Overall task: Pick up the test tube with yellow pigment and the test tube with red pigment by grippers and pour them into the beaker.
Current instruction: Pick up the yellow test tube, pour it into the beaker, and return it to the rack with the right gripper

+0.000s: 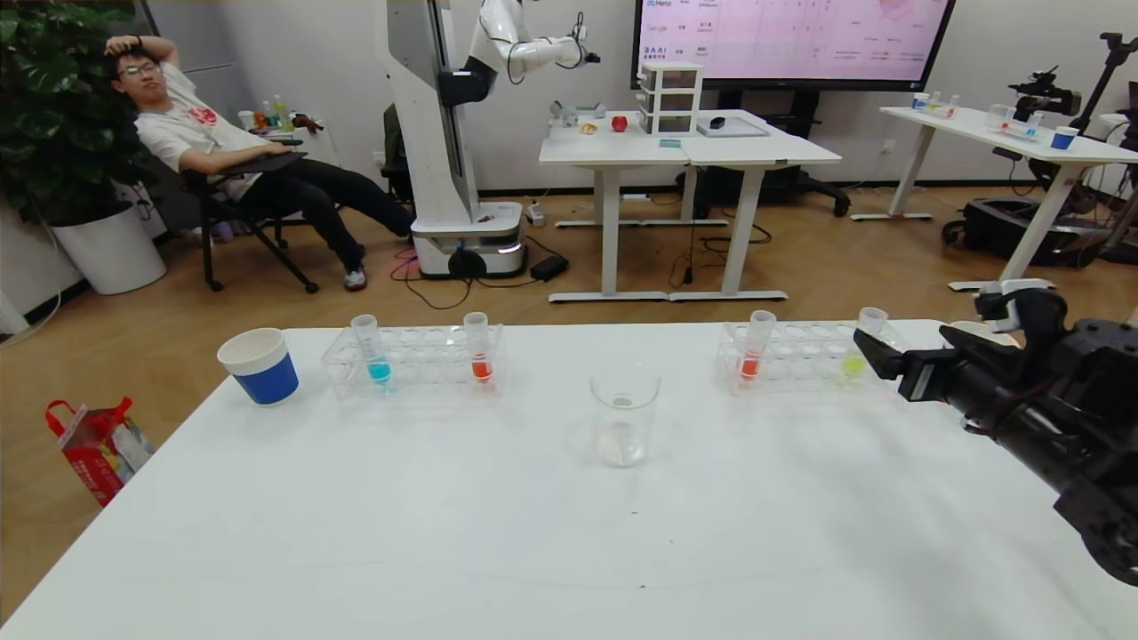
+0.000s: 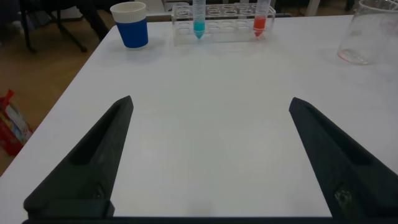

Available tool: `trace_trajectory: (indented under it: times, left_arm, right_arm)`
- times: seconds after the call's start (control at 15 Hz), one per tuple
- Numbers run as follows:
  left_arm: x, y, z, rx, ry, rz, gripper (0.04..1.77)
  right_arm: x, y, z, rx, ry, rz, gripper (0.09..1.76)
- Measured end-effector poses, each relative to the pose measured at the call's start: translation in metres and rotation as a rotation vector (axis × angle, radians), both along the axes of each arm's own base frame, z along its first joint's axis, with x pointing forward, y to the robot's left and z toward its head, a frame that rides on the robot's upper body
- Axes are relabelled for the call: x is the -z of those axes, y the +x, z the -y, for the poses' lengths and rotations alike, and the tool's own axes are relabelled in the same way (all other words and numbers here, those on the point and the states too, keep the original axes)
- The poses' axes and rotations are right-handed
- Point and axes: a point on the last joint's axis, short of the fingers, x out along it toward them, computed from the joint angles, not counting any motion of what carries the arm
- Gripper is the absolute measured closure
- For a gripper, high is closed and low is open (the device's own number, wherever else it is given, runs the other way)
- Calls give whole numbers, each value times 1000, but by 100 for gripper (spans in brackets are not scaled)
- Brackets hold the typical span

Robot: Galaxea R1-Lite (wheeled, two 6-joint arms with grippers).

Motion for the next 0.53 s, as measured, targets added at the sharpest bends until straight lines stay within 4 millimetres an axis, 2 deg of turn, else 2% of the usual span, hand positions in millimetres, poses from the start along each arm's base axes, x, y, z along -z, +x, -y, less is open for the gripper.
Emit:
trace_trajectory:
  times: [0.27,0.53]
  left_arm:
    - [0,0,0,0,0,0,6]
    - [0,0,0,0,0,0,6]
  right_arm:
    - [34,31,5,12,1,-13,11]
    - [44,57,9,19,0,13,11]
